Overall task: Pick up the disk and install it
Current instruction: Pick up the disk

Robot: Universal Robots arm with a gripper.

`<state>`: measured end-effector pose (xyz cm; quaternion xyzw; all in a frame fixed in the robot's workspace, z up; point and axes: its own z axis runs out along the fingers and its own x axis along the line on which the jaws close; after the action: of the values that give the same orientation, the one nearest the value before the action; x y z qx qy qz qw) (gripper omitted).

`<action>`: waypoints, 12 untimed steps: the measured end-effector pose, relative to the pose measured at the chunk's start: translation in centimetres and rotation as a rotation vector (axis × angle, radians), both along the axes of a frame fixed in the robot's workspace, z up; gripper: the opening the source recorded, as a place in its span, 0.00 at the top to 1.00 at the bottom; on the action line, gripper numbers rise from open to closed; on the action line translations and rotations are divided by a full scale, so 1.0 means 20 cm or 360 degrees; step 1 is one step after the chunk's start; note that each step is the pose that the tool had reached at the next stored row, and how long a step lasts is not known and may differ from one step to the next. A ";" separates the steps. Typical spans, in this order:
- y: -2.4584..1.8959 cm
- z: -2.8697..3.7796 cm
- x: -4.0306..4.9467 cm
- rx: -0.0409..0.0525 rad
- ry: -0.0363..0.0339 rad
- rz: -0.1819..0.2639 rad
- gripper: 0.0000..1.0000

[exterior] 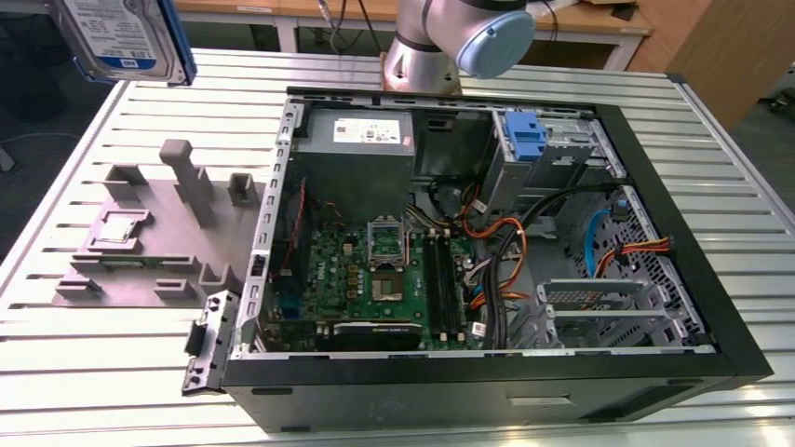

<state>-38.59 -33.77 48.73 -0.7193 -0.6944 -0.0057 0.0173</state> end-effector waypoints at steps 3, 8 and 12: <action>-0.028 0.000 0.000 0.0000 0.0000 0.0000 0.63; -0.055 -0.001 0.000 0.0000 0.0000 0.0000 0.63; -0.060 -0.002 0.000 -0.0002 -0.0001 0.0000 0.63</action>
<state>-38.59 -34.97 48.69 -0.7193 -0.6945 -0.0055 0.0165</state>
